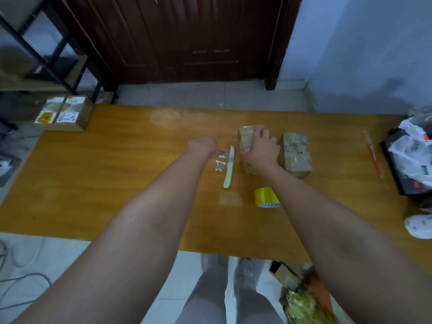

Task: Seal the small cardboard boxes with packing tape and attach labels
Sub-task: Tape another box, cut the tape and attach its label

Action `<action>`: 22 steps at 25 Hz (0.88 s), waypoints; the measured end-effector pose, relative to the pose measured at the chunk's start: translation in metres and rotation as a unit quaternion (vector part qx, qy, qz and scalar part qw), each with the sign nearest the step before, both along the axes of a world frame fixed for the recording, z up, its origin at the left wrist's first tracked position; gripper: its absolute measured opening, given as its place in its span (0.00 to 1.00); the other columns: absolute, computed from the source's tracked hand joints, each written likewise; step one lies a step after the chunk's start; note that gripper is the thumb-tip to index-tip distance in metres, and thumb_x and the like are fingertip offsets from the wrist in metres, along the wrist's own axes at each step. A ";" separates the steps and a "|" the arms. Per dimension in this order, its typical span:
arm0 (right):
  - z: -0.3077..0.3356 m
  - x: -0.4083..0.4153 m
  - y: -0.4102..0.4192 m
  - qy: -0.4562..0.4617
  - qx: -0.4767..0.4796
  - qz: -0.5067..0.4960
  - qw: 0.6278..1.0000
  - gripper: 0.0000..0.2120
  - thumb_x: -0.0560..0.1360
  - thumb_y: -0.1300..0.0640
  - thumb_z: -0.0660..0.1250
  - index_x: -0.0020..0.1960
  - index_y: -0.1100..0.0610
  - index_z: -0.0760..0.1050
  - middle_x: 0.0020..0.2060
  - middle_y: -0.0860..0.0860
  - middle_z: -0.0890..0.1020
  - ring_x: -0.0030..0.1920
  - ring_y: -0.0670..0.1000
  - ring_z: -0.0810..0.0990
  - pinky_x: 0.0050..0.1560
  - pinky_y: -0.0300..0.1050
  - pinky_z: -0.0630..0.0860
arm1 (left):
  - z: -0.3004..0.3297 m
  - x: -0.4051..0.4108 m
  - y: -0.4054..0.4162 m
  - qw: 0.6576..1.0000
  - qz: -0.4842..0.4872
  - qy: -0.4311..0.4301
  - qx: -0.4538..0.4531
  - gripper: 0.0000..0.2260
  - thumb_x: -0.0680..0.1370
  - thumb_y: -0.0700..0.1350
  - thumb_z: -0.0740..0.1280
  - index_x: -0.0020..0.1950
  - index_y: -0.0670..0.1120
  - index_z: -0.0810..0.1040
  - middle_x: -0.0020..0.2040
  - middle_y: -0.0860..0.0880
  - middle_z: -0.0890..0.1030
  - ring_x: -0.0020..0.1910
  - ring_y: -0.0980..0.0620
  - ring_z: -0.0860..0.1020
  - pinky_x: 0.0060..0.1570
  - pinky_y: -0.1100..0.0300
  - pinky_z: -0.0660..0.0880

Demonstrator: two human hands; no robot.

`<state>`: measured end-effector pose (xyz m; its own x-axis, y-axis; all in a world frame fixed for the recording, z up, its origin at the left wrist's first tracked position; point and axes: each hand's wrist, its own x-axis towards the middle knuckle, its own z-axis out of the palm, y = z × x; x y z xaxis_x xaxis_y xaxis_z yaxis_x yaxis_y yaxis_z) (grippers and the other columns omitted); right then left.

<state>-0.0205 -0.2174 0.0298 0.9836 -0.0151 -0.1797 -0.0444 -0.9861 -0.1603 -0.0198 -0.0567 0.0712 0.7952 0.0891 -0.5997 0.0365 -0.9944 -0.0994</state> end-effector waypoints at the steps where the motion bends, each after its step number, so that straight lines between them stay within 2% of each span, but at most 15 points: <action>1: 0.006 -0.004 0.006 -0.006 0.004 0.006 1.000 0.37 0.72 0.39 0.68 0.73 0.56 0.59 0.68 0.56 0.65 0.62 0.61 0.70 0.54 0.53 0.73 | 0.007 -0.006 0.004 1.000 0.002 -0.005 0.007 0.16 0.81 0.47 0.57 0.65 0.42 0.74 0.62 0.43 0.77 0.59 0.42 0.76 0.48 0.53 0.70; 8: 0.020 -0.055 0.075 -0.031 0.013 -0.008 0.999 0.35 0.70 0.35 0.67 0.68 0.54 0.63 0.65 0.54 0.68 0.59 0.59 0.71 0.52 0.51 0.71 | 0.014 -0.059 0.059 0.999 -0.008 -0.041 0.031 0.15 0.80 0.44 0.58 0.65 0.44 0.75 0.63 0.43 0.77 0.61 0.43 0.76 0.49 0.55 0.72; 16: -0.011 -0.133 0.144 -0.030 0.009 -0.072 0.997 0.33 0.68 0.41 0.71 0.65 0.56 0.65 0.64 0.53 0.69 0.57 0.59 0.72 0.49 0.50 0.71 | -0.023 -0.116 0.113 0.998 -0.061 -0.018 0.017 0.15 0.79 0.45 0.59 0.64 0.44 0.76 0.65 0.45 0.77 0.64 0.44 0.76 0.57 0.54 0.73; 22: -0.042 -0.154 0.168 -0.026 -0.007 -0.075 0.997 0.36 0.69 0.39 0.70 0.68 0.57 0.64 0.68 0.54 0.67 0.59 0.59 0.70 0.50 0.51 0.73 | -0.048 -0.135 0.131 0.998 -0.061 0.014 0.002 0.16 0.80 0.46 0.60 0.66 0.44 0.74 0.66 0.44 0.76 0.65 0.44 0.75 0.60 0.51 0.73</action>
<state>-0.1745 -0.0493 -0.0120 0.9778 -0.1657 -0.1281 -0.1845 -0.9709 -0.1526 -0.1545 0.0738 0.0228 0.7827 -0.0057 -0.6223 -0.0882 -0.9909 -0.1017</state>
